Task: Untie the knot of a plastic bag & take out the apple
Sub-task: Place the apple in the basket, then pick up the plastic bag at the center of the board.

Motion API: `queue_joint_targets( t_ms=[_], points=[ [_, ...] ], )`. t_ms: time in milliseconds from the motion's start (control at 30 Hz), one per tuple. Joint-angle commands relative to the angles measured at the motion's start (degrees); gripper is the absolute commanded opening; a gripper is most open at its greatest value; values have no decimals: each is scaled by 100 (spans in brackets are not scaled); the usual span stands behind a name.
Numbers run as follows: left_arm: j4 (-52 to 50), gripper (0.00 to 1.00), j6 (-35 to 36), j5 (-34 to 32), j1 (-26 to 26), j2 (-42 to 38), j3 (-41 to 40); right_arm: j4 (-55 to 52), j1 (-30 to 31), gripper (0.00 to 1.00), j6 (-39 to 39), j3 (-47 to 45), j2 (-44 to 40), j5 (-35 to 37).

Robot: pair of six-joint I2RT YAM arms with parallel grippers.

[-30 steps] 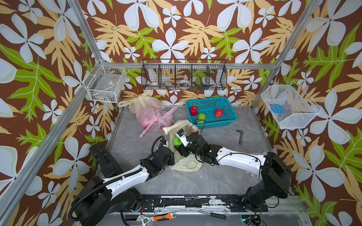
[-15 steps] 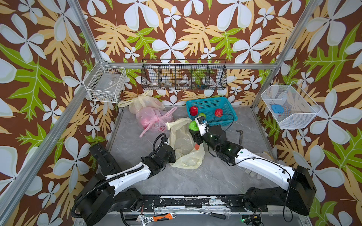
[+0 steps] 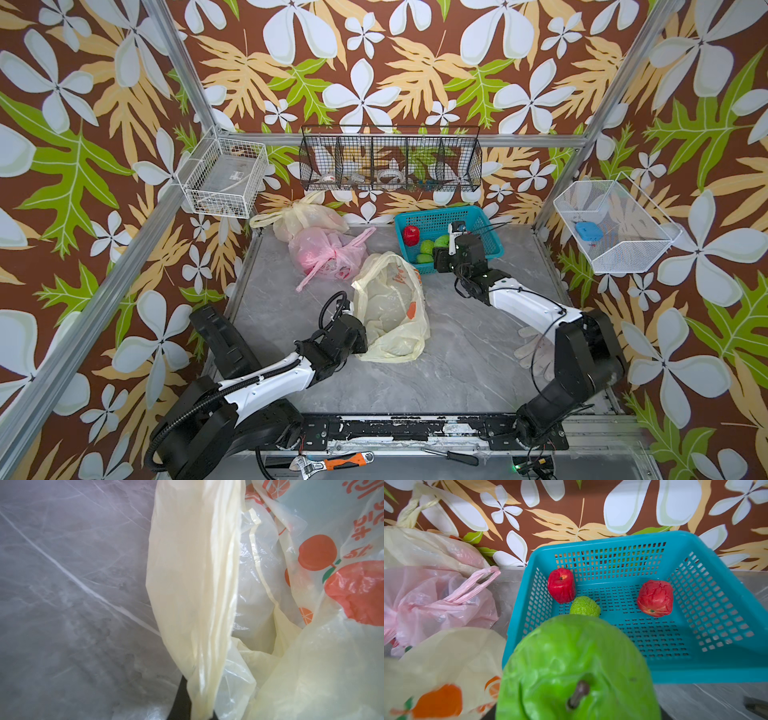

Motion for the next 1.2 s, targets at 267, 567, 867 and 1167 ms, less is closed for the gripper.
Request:
queue_joint_targets(
  t_ms=[267, 567, 867, 1167],
  points=[
    [-576, 0, -220, -469, 24, -1060, -212, 49, -30, 74, 88, 1289, 1536, -285],
    [-296, 0, -285, -169, 24, -1132, -398, -369, -30, 85, -34, 1536, 1585, -615],
    [66, 0, -111, 361, 24, -871, -332, -694, -19, 83, -183, 1321, 1126, -889],
    [-1741, 0, 378, -83, 24, -1393, 948, -493, 94, 82, -98, 477, 342, -881]
  ],
)
